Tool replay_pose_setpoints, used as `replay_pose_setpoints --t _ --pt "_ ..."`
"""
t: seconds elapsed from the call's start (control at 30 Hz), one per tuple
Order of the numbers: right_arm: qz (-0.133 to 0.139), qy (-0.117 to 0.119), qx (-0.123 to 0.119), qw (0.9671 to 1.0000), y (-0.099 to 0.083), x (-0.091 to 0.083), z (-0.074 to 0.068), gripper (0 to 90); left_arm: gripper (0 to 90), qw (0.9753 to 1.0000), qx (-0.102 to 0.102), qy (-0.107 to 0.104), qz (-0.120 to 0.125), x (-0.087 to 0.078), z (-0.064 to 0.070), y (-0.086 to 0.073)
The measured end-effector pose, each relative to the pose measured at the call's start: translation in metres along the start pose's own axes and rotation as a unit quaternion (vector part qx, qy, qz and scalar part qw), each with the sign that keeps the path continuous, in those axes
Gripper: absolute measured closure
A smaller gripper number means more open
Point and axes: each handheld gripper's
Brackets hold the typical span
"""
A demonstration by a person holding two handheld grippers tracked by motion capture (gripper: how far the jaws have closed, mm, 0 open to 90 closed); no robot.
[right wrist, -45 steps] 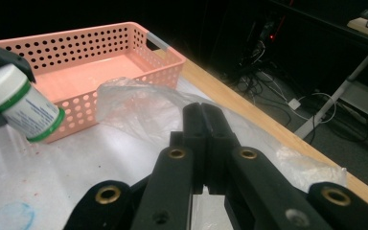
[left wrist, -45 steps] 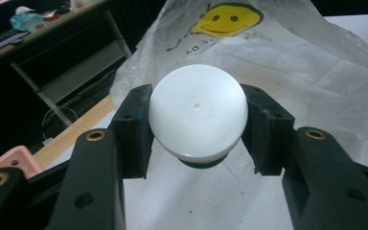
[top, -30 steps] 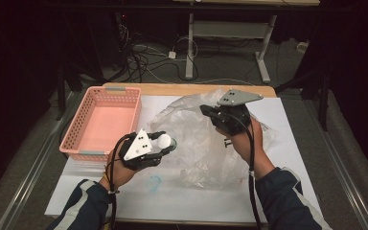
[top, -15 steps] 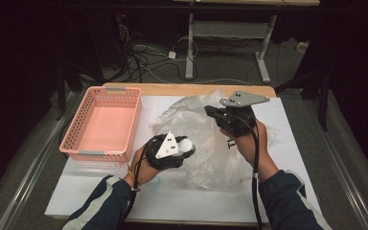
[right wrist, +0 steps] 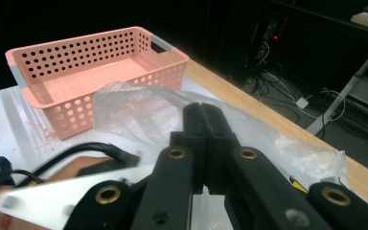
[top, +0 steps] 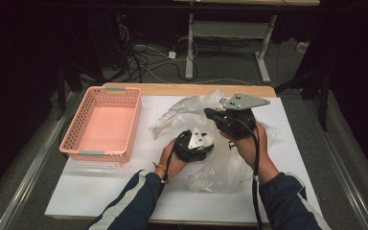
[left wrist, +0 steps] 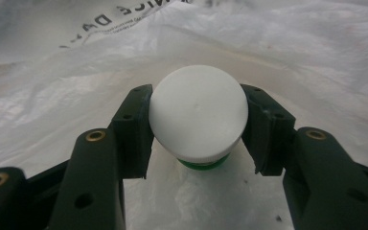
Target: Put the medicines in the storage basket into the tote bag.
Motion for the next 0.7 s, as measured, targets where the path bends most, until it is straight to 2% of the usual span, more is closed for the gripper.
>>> replay_pose_setpoints --t 0.07,0.13,0.2,0.23,0.27,0.3,0.37,0.5,0.7 --pt "-0.001 0.001 0.003 1.0 -0.002 0.0 0.001 90.0 47.5 1.0 -0.006 0.001 -0.002 0.002 0.001 0.0" --pt "-0.001 0.0 0.006 1.0 -0.004 0.0 0.003 90.0 41.7 1.0 -0.006 0.005 -0.002 -0.001 0.002 0.001" --pt "-0.002 0.0 0.007 1.0 -0.006 0.0 0.005 90.0 40.2 0.9999 -0.008 0.006 0.003 -0.009 0.002 0.002" --pt "-0.002 0.0 0.01 0.9999 -0.008 0.0 0.005 90.0 36.6 1.0 -0.006 0.005 0.005 -0.013 0.003 0.002" --pt "-0.002 0.0 0.011 0.9999 -0.009 0.0 0.006 90.0 34.7 0.9998 -0.001 0.013 0.012 -0.019 0.005 0.002" --pt "-0.004 -0.002 0.013 0.9999 -0.009 -0.001 0.007 90.0 34.7 0.9997 0.015 0.017 0.009 -0.025 0.007 0.001" --pt "-0.004 -0.003 0.014 0.9999 -0.012 -0.002 0.008 90.0 34.6 0.999 0.033 0.023 0.018 -0.04 0.012 -0.001" --pt "-0.005 -0.004 0.02 0.9998 -0.016 -0.004 0.012 90.0 34.5 0.9958 0.075 0.039 0.034 -0.078 0.018 -0.007" --pt "-0.012 -0.003 0.018 0.9998 -0.021 -0.005 0.012 90.0 32.3 0.9913 0.08 0.078 0.07 -0.14 0.014 -0.021"
Point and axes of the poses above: each handheld gripper's, and its own axes: x roughly forward along the jaws, y roughly out of its top, z roughly to its right, and after that the axes turned 4 degrees about -z, right-handed
